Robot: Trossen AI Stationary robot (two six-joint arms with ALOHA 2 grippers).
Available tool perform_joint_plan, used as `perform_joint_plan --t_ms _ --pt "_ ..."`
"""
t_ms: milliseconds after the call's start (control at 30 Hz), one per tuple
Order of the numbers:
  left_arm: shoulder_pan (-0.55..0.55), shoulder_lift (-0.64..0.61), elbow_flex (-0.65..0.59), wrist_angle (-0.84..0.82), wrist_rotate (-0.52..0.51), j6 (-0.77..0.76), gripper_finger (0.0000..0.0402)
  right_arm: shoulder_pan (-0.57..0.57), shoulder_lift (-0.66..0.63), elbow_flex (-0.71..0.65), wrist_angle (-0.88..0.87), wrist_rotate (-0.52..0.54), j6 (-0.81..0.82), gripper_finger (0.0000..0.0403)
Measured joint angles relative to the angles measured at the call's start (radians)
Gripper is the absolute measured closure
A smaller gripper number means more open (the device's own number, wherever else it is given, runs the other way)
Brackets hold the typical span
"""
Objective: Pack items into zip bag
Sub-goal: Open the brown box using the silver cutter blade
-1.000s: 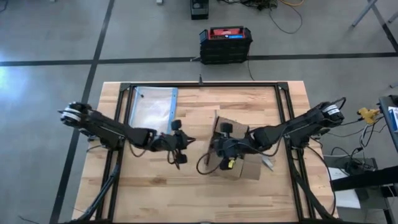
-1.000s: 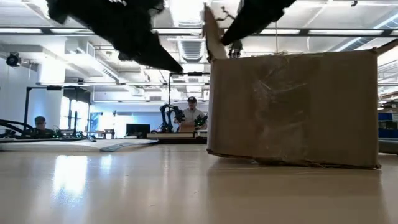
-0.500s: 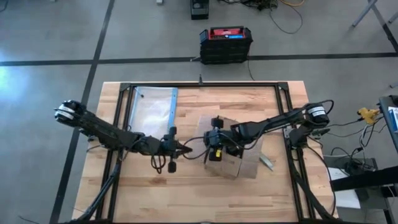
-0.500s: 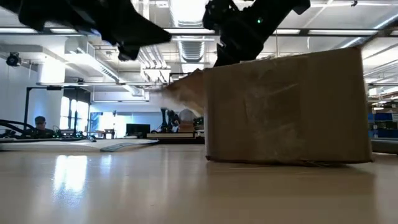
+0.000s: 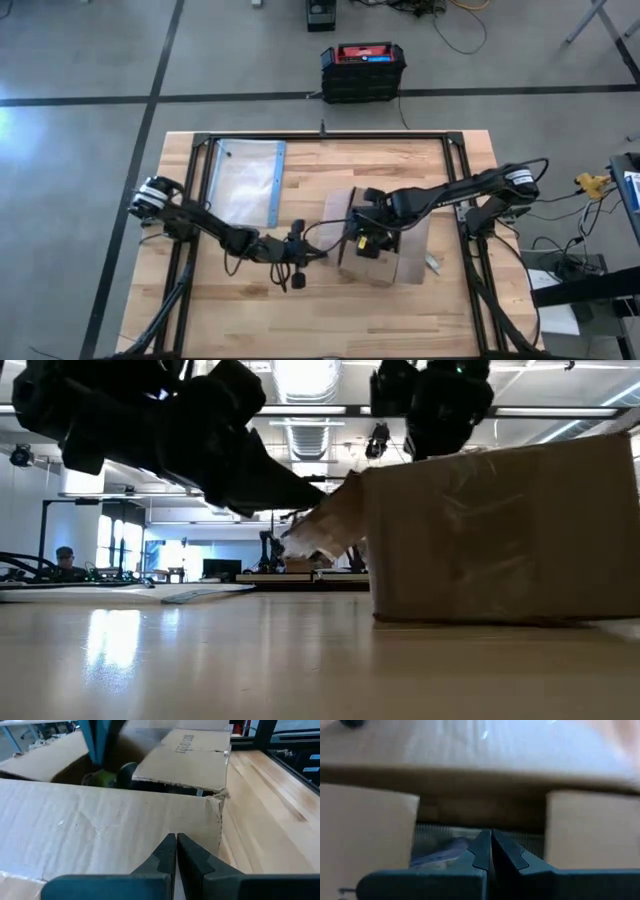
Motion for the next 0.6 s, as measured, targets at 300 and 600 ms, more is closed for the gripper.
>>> perform_joint_plan --t_ms 300,600 --pt "-0.002 -0.021 0.003 -0.022 0.004 -0.003 0.0402 0.023 0.032 -0.022 -0.114 0.196 0.069 0.0403" --pt "-0.002 -0.027 -0.002 -0.03 0.005 0.003 0.0402 0.015 0.014 0.032 -0.273 0.371 0.121 0.0403"
